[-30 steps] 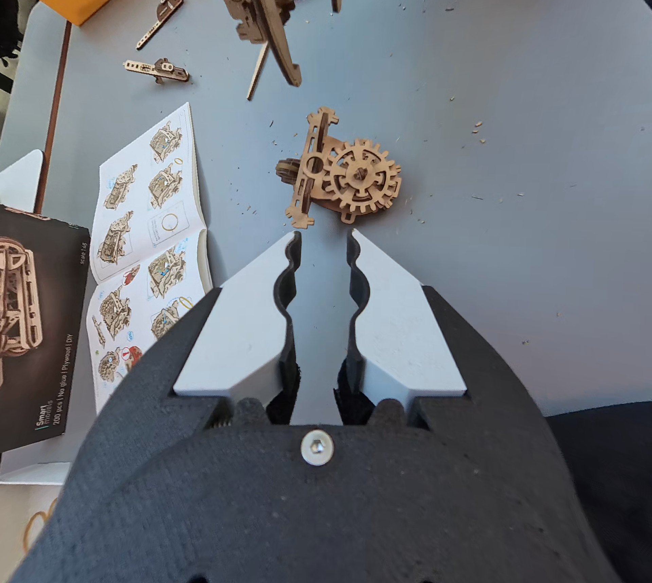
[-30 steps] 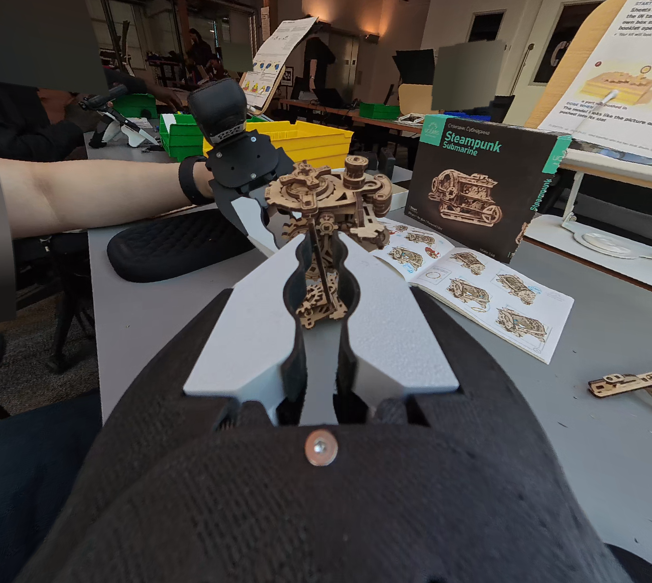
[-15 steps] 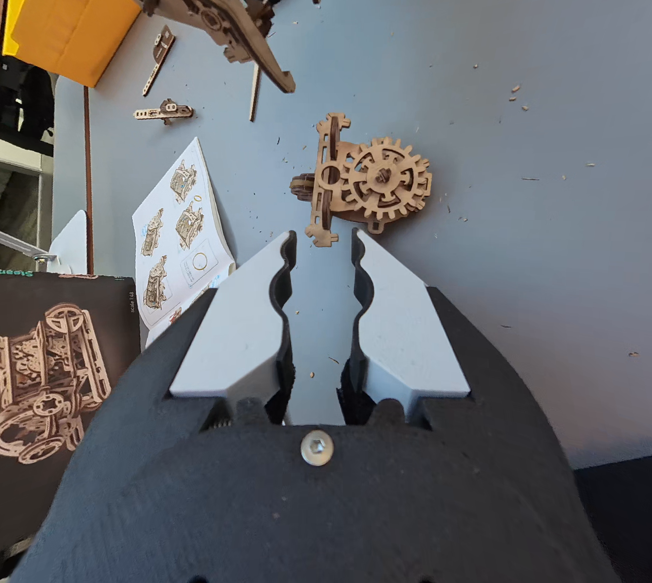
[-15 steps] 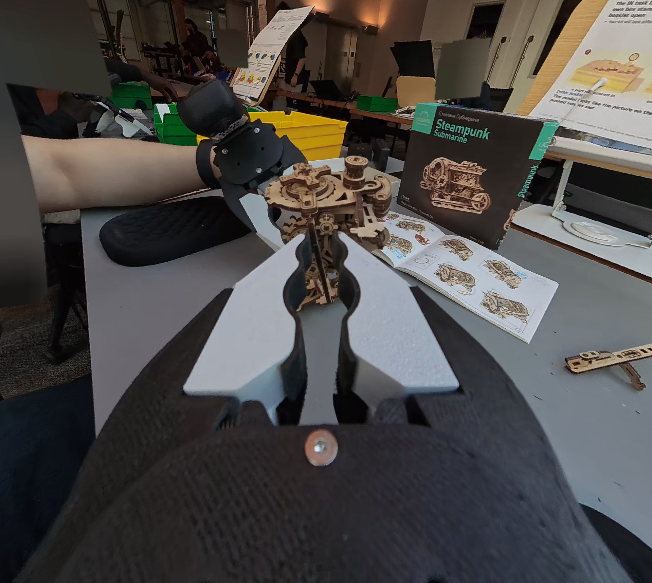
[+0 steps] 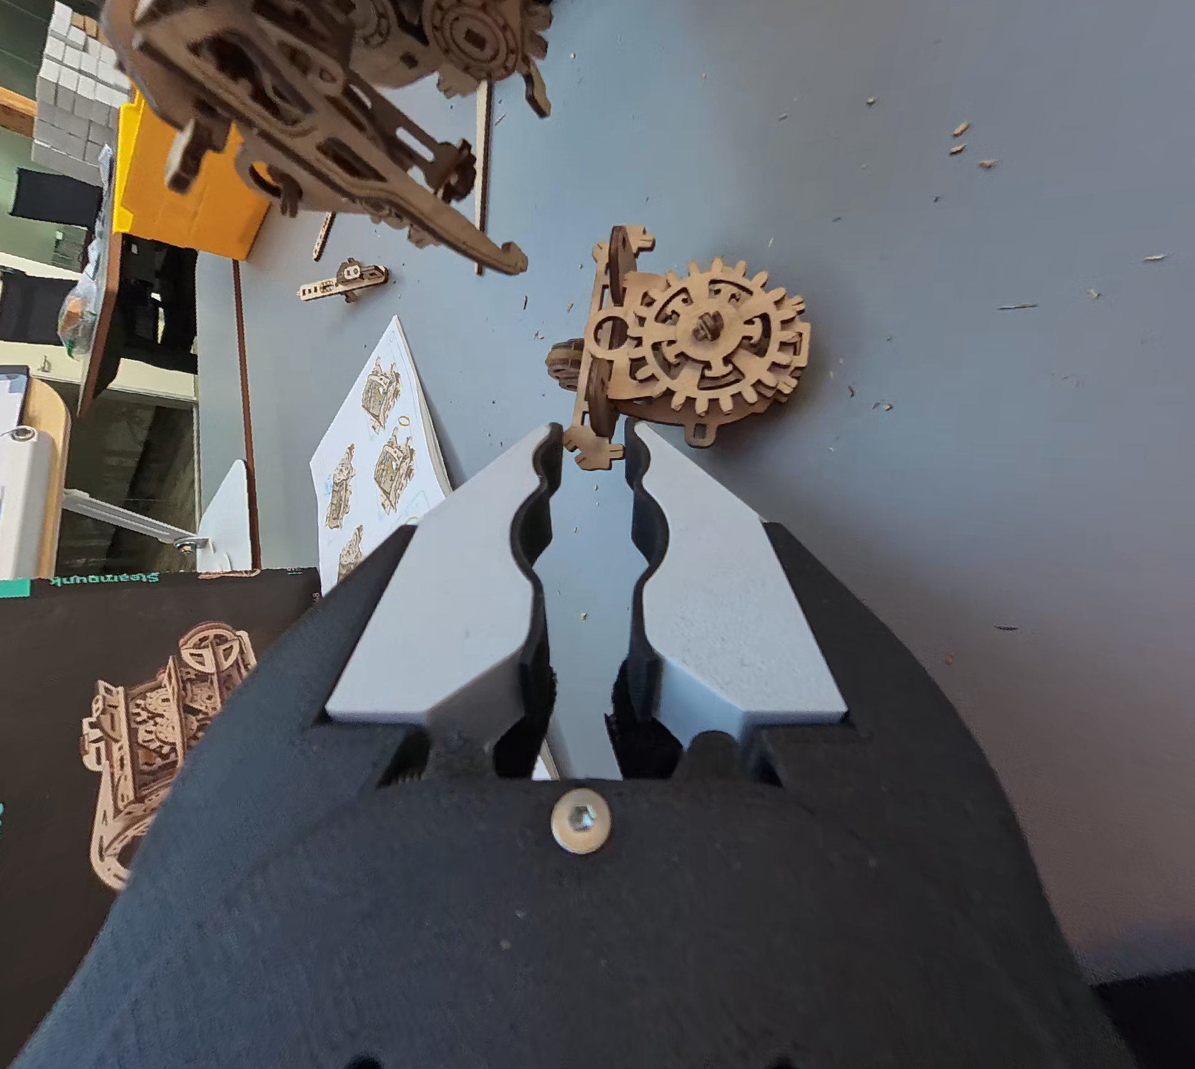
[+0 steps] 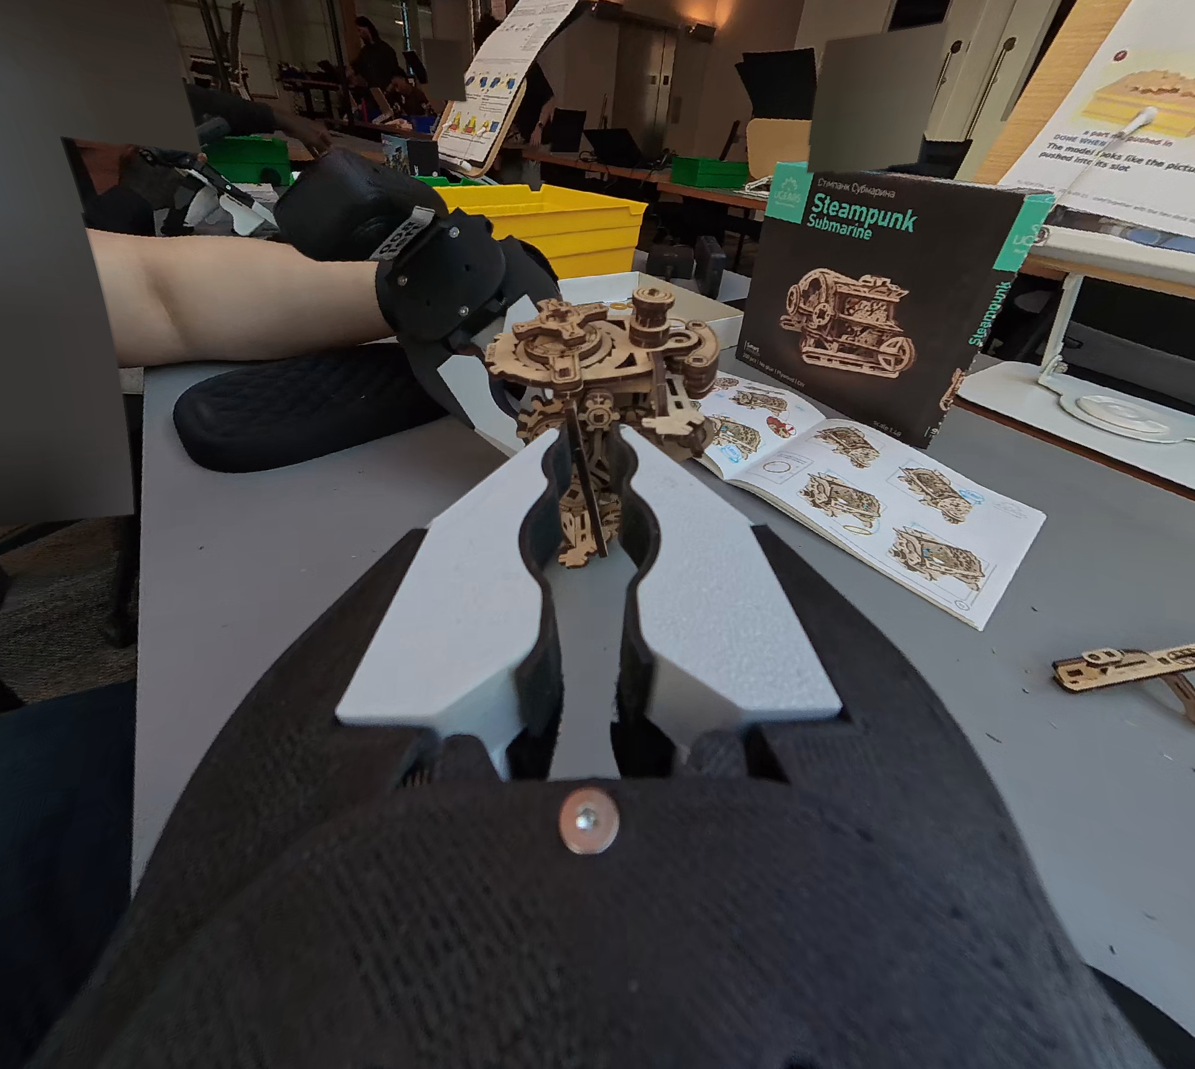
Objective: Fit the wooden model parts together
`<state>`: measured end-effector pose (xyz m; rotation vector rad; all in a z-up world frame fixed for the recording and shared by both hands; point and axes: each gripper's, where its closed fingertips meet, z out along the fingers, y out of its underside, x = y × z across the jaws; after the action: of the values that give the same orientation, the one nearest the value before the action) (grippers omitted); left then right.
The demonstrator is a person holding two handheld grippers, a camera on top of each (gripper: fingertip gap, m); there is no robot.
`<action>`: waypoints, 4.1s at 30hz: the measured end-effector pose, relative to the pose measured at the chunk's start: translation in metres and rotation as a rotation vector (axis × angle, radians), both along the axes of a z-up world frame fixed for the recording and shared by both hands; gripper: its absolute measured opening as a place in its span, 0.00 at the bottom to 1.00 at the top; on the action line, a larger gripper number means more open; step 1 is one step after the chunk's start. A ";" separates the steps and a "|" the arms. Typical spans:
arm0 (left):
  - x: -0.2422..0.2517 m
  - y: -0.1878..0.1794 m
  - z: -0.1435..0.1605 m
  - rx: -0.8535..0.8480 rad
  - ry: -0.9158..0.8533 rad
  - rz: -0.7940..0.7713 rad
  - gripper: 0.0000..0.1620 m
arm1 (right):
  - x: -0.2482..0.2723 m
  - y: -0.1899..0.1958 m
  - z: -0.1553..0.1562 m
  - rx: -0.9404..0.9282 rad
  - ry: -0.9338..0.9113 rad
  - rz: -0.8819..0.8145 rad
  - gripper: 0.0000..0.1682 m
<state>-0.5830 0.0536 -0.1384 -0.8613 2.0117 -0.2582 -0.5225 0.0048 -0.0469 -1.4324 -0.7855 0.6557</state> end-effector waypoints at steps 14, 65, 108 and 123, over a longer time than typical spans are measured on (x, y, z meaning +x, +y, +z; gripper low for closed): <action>-0.016 -0.017 0.006 -0.494 0.116 0.149 0.10 | -0.001 -0.002 -0.001 -0.097 0.055 0.035 0.05; -0.055 -0.095 0.004 -1.262 0.558 0.134 0.10 | -0.001 0.042 -0.060 -1.359 0.700 0.000 0.06; -0.046 -0.099 0.019 -1.264 0.351 0.094 0.10 | 0.006 0.058 -0.009 -0.377 -0.264 0.104 0.27; -0.040 -0.108 0.020 -1.344 0.328 0.079 0.10 | -0.021 0.058 -0.073 -0.696 -0.967 0.315 0.14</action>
<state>-0.6234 -0.0549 -0.1181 -1.8510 1.9242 -1.6080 -0.5431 0.0624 -0.1203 -2.3398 -1.6645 0.4569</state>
